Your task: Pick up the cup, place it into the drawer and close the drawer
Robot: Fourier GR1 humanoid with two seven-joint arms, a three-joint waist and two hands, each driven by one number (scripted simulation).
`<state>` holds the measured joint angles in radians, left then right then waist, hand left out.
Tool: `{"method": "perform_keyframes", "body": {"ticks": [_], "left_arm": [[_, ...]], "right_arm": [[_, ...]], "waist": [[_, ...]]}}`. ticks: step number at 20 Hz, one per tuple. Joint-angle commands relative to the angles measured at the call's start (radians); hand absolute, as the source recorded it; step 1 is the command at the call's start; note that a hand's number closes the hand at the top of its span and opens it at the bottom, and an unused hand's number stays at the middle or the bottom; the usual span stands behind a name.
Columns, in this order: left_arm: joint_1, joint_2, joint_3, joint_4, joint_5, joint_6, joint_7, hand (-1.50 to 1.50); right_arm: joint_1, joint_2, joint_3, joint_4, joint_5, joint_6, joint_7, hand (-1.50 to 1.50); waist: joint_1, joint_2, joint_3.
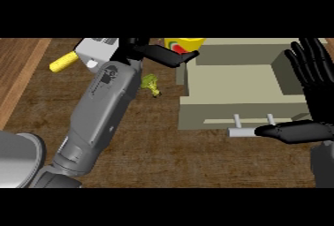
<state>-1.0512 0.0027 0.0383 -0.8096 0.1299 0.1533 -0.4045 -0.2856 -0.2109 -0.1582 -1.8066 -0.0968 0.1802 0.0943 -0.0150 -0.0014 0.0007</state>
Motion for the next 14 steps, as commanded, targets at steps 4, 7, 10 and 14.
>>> {"method": "perform_keyframes", "body": {"ticks": [4,7,10,14], "left_arm": [[-0.234,-0.003,-0.115,0.21,0.051,0.187,0.148,1.5],[-0.269,-0.003,-0.129,0.322,0.082,0.178,0.158,1.5],[-0.313,-0.003,-0.17,0.418,0.097,0.215,0.147,1.5],[-0.291,-0.003,-0.241,0.485,0.125,0.16,0.164,1.5]], "right_arm": [[0.003,-0.016,-0.013,-0.001,-0.034,0.036,-0.017,-1.5],[-0.005,-0.032,-0.022,0.031,-0.046,0.063,-0.038,-1.5],[-0.048,-0.019,-0.013,0.048,-0.034,0.041,-0.035,-1.5],[-0.073,-0.03,-0.015,0.018,-0.081,0.066,0.004,-1.5]], "waist": [[-0.042,0.009,0.001],[-0.048,0.015,0.001],[-0.073,0.024,0.001],[-0.106,0.027,0.001]]}}
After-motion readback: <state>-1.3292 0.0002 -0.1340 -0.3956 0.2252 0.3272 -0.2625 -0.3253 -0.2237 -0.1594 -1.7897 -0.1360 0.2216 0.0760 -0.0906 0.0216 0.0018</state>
